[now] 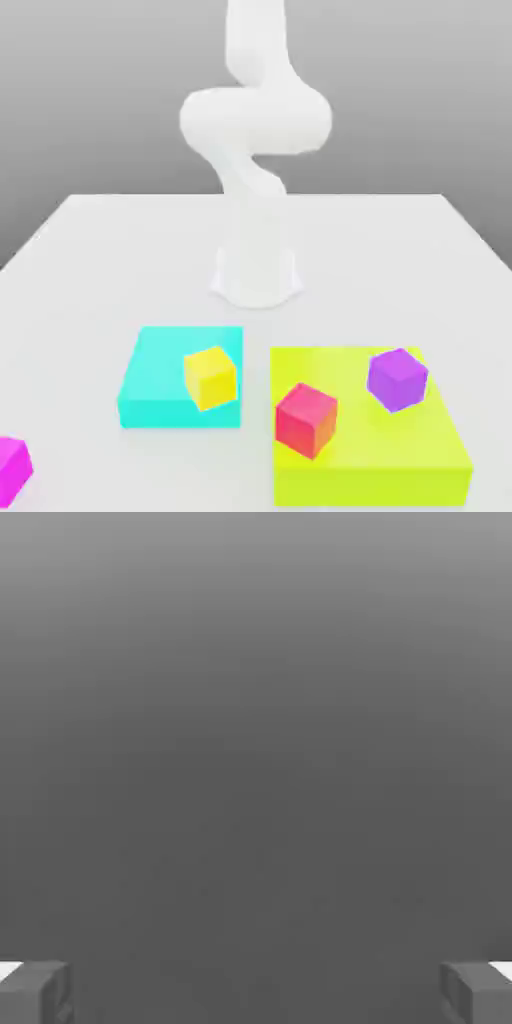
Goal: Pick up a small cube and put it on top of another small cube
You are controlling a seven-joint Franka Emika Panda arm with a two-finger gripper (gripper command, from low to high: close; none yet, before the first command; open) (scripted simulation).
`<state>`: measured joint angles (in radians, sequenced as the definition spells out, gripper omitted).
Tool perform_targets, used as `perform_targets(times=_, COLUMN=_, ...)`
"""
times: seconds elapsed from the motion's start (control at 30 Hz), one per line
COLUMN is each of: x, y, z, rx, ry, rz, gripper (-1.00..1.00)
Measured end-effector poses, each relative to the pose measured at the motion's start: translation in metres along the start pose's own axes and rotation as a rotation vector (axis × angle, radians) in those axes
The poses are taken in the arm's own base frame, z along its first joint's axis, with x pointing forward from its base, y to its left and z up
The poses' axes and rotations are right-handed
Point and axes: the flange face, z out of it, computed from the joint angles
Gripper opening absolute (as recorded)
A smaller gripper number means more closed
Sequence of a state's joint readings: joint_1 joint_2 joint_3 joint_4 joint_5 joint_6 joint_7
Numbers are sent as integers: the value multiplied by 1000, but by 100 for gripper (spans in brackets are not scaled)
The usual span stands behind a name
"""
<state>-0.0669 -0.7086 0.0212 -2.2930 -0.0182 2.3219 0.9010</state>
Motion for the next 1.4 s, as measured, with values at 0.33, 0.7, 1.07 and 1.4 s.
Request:
perform_targets(times=0.33, x=56, y=66, z=172, rx=-314, ry=22, rz=481, gripper=0)
perform_targets(times=0.7, x=88, y=225, z=327, rx=-604, ry=63, rz=1046, gripper=0)
perform_targets(times=1.07, x=45, y=386, z=444, rx=-813, ry=78, rz=1536, gripper=0)
perform_targets(times=1.4, x=28, y=408, z=472, rx=-816, ry=80, rz=1547, gripper=-100)
